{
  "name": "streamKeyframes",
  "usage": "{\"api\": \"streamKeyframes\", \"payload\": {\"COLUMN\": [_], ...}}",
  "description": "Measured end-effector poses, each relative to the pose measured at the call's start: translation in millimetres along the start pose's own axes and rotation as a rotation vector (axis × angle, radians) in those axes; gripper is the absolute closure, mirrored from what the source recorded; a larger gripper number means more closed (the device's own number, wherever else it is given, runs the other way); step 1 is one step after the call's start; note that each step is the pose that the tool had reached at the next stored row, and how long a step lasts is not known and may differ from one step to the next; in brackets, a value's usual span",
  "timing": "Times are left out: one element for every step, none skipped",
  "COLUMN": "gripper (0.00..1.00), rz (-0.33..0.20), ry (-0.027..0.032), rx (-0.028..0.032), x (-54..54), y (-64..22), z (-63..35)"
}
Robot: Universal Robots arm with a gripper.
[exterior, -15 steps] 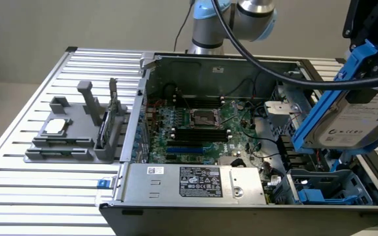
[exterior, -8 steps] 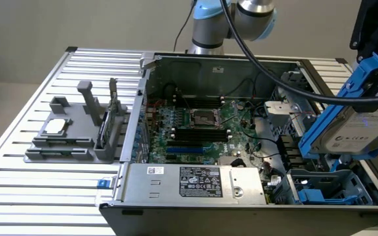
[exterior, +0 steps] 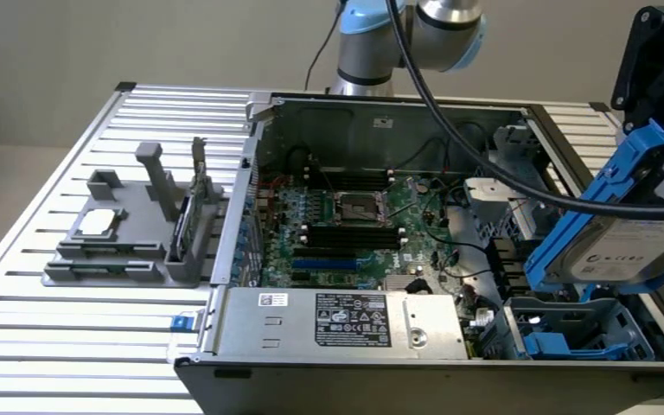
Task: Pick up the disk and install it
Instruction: 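Insert the disk into the insertion slot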
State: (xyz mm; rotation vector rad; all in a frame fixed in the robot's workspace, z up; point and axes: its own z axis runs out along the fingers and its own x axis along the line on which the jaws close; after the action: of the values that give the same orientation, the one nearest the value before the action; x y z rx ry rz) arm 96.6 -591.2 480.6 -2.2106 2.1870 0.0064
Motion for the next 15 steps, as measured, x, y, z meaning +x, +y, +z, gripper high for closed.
{"api": "streamKeyframes", "payload": {"gripper": [0.67, 0.67, 0.67, 0.67, 0.67, 0.67, 0.67, 0.67, 0.67, 0.67, 0.67, 0.67, 0.67, 0.67, 0.67], "rz": [0.000, 0.000, 0.001, 0.001, 0.001, 0.001, 0.001, 0.001, 0.001, 0.001, 0.001, 0.001, 0.001, 0.002, 0.002], "ry": [0.0000, 0.0001, 0.0002, 0.0005, 0.0006, 0.0006, 0.0006, 0.0008, 0.0008, 0.0010, 0.0010, 0.0006, 0.0009, 0.0008, 0.0008], "rx": [0.0001, 0.0002, 0.0003, 0.0003, 0.0003, 0.0002, 0.0003, 0.0002, 0.0002, 0.0002, 0.0003, 0.0003, 0.0003, 0.0003, 0.0004], "x": [0.6, 1.3, 1.8, 2.2, 2.7, 3.1, 3.5, 3.6, 3.8, 3.9, 4.0, 4.1, 4.1, 4.2, 4.3], "y": [-0.7, -1.3, -1.8, -2.6, -3.4, -4.1, -4.7, -5.0, -5.0, -5.1, -5.2, -5.3, -5.4, -5.5, -5.6], "z": [1.4, 3.0, 4.5, 6.1, 7.8, 9.6, 11.4, 13.1, 15.1, 16.8, 18.6, 20.7, 22.3, 24.2, 26.0]}}
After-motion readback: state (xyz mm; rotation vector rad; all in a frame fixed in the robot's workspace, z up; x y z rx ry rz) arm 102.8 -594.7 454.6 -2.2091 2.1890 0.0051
